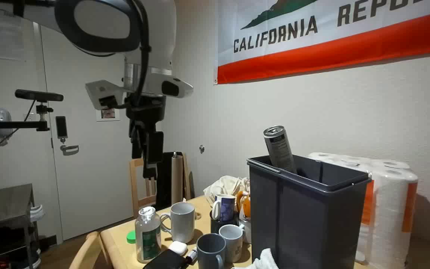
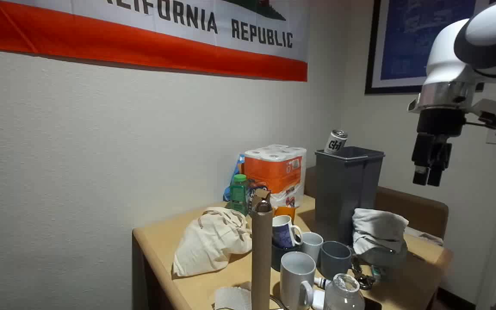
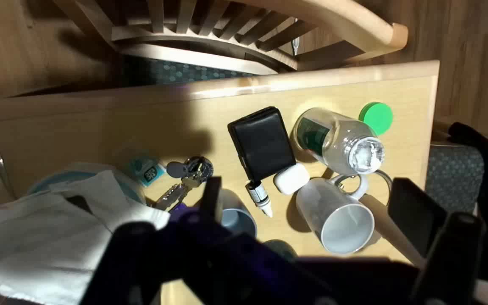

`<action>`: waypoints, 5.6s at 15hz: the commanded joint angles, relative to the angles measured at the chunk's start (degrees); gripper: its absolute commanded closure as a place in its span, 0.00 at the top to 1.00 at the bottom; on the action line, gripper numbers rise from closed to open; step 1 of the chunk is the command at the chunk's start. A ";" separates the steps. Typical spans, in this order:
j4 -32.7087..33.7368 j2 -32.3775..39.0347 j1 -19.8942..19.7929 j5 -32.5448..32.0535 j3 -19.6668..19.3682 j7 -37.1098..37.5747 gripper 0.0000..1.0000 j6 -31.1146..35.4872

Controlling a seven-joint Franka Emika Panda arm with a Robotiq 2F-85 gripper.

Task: Remove the can from the grey bin then put it in the white mug cup

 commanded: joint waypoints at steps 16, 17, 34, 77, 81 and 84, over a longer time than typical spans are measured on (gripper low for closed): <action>12.88 11.69 -2.32 -3.01 5.21 7.63 1.00 14.81; 14.63 12.91 -3.00 -4.34 5.76 10.02 1.00 16.84; 31.67 30.05 -6.67 -13.04 4.18 23.53 1.00 29.08; 42.62 41.32 -2.08 -9.86 7.88 26.91 0.37 20.37; 39.69 43.75 -2.57 -7.01 7.62 26.49 0.37 20.28; 35.71 43.92 -3.03 -5.57 7.26 26.66 0.37 21.28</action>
